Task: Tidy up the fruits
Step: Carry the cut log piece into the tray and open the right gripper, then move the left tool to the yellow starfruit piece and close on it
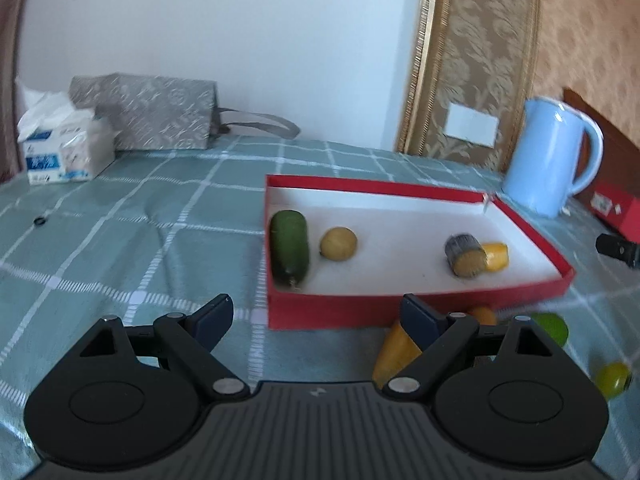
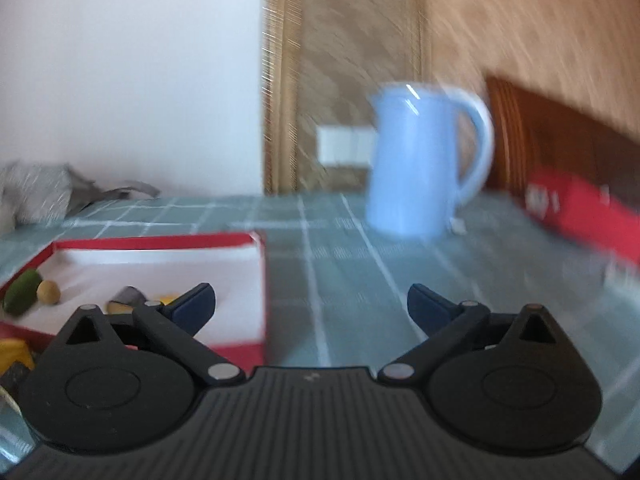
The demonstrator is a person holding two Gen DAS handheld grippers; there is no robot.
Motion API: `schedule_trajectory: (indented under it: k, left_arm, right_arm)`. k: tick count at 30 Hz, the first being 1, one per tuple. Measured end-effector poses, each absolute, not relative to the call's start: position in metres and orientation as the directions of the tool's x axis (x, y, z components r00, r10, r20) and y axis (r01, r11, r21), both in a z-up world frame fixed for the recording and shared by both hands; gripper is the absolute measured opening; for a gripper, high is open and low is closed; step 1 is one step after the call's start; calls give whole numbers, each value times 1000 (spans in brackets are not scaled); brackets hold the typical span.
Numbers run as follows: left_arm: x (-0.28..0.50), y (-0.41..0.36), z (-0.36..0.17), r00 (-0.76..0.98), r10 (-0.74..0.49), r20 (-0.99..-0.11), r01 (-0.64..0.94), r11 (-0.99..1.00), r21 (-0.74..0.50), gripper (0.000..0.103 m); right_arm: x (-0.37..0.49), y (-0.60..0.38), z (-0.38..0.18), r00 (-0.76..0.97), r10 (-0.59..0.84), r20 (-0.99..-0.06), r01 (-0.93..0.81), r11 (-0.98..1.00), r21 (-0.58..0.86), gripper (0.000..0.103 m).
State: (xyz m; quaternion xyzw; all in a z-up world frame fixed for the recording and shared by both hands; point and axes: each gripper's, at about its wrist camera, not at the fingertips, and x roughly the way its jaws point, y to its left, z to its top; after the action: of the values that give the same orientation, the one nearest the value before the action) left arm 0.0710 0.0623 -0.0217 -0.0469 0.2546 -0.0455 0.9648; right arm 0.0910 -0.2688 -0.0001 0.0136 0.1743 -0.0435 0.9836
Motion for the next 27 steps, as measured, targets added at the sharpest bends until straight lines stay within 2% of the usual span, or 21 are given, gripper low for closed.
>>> schedule_trajectory:
  k: [2,4,8,12,15,20,27]
  left_arm:
    - [68,58,-21,875,-108,-473,74,993,-90,91]
    - [66,57,-22,879,-101,-466,72,994,-78,91]
    - [69,56,-22,884,-77,-462,54,997,-63,91]
    - [67,61,-21,869,-176,-462,133,983,-125,91]
    - [64,55,-21,866,-204,-457,178,979,-100,91]
    - [69,40,-29,847,-161,-507,185,983,-3,91]
    - [82,38,-36,810,-159,-564,181,983,-16,91]
  right_arm:
    - [97,-285,-8,917,-79,-391,113,991,65,100]
    - [97,-295,-11,916,-79,-393,132,985,108,100]
    - [96,-292,-15,913,-85,-400,131,987,88,100]
    - [95,-284,-17,907,-39,-419,87,992,95,100]
    - [93,-279,-15,911,-40,-411,76,995,72,100]
    - [92,-272,-14,912,-37,-408,60,997,44,101]
    - [93,-268,-15,907,-40,-420,58,998,28,102]
